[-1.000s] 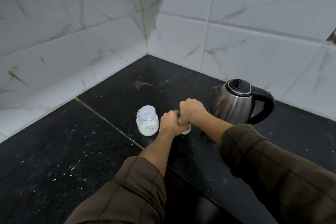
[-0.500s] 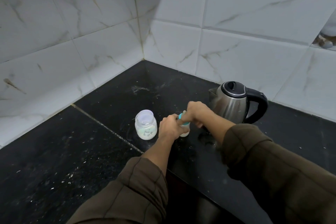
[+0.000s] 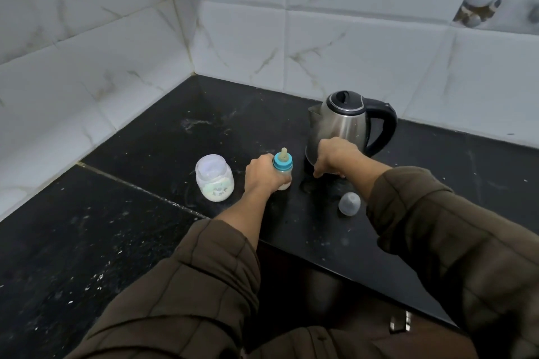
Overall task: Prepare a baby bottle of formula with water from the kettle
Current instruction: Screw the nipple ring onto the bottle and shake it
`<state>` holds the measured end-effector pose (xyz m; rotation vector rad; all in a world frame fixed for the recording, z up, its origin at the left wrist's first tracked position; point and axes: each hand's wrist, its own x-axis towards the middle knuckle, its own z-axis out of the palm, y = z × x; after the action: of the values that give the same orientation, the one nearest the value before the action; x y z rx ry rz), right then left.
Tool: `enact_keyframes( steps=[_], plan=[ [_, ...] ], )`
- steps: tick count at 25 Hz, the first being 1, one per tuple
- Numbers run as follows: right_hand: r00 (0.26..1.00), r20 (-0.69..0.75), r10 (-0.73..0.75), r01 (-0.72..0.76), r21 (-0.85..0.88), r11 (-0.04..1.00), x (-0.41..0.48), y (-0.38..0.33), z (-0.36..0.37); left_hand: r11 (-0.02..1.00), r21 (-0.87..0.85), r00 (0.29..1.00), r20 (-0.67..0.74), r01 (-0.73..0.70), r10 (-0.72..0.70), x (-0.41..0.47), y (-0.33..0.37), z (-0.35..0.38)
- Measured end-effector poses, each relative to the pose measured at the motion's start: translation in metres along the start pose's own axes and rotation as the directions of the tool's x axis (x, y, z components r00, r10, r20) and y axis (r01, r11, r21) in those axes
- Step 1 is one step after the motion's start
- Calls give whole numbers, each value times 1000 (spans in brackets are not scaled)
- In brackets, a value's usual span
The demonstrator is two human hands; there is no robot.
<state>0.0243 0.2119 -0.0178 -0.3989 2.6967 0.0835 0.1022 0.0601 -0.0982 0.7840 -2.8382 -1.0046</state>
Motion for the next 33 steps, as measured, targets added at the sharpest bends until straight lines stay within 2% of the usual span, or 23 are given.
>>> enact_keyframes(
  steps=[7,12,17,20,23,27,29,33],
  plan=[
    [984,99,148,-141,-72,987,-12,30,28,992,-21,992,40,-122,123,-7,14,21],
    [979,132,153,-141,-97,985,-17,40,41,991,-23,990,44,-135,136,-12,18,29],
    [980,151,133,-128,-45,991,-13,41,49,991,-42,991,35,-127,129,-15,18,30],
    [996,67,62,-64,33,997,-15,35,33,992,-30,992,33,-124,125,-15,18,28],
    [997,-79,-9,20,142,990,-13,21,0,994,-13,994,25,-106,107,-14,16,22],
    [942,-284,-180,228,147,963,-8,-11,-41,999,-17,999,-2,-38,38,-12,6,8],
    [913,-300,-276,332,157,930,-8,-30,-49,1000,-17,1000,-18,-18,17,-11,0,2],
    [883,-207,-422,443,71,894,-1,-59,-37,1000,-2,999,-37,0,0,-12,-8,-4]
  ],
)
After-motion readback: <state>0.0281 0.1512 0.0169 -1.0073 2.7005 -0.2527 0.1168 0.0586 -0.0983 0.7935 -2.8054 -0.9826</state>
